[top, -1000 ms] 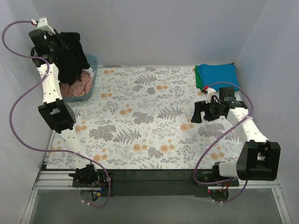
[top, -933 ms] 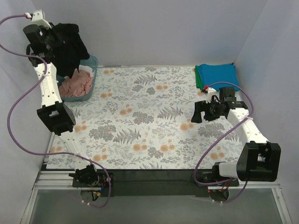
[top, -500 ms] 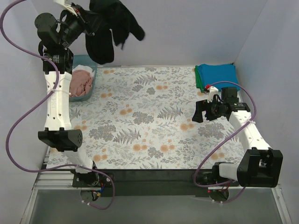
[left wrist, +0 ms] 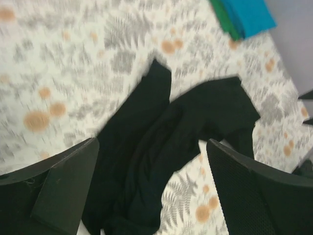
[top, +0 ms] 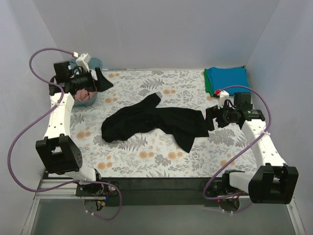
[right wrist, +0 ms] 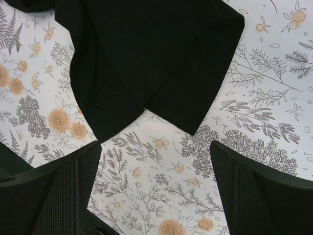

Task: Fold and stack the t-shirts
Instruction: Move the tshirt to the center of the board, then flatten the tshirt out

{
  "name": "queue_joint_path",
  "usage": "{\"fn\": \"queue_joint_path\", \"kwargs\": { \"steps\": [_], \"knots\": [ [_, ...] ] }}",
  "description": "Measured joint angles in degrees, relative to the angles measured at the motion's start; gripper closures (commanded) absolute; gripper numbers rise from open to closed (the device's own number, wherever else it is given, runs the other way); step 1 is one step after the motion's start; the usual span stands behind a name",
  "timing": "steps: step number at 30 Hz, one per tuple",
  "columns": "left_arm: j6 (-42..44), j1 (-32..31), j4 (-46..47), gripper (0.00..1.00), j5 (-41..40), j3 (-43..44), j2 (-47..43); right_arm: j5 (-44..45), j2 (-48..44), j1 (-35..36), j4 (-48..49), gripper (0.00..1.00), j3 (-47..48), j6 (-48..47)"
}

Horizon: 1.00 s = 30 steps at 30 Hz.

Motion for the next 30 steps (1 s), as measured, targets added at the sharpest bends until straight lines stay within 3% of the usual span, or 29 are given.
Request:
{"fn": "queue_joint_path", "kwargs": {
  "steps": [4, 8, 11, 17, 23, 30],
  "knots": [
    [8.7, -0.1, -6.2, 0.22, 1.0, -10.0, -0.7, -0.2, 3.9, 0.0, -2.1, 0.02, 1.4, -2.2],
    [16.5, -3.3, -9.9, 0.29, -1.0, -19.2, -4.0, 2.6, 9.3, 2.1, -3.8, 0.12, 3.0, -5.2],
    [19.8, -5.0, -11.1, 0.31, -3.3, -23.7, -5.6, 5.3, 13.5, 7.0, -5.1, 0.23, 3.4, -6.6],
    [22.6, -8.2, -10.4, 0.38, -9.1, -28.9, -5.9, 8.3, 19.1, 20.4, -6.0, 0.33, 3.4, -6.9],
    [25.4, -11.4, -11.0, 0.40, -13.7, -34.0, -7.8, 13.8, 22.4, 31.6, -3.7, 0.32, 2.6, -6.7],
    [26.8, -12.0, -10.4, 0.39, -18.1, -36.3, -10.0, 21.7, 27.8, 37.6, -0.2, 0.31, 2.0, -5.7]
  ]
}}
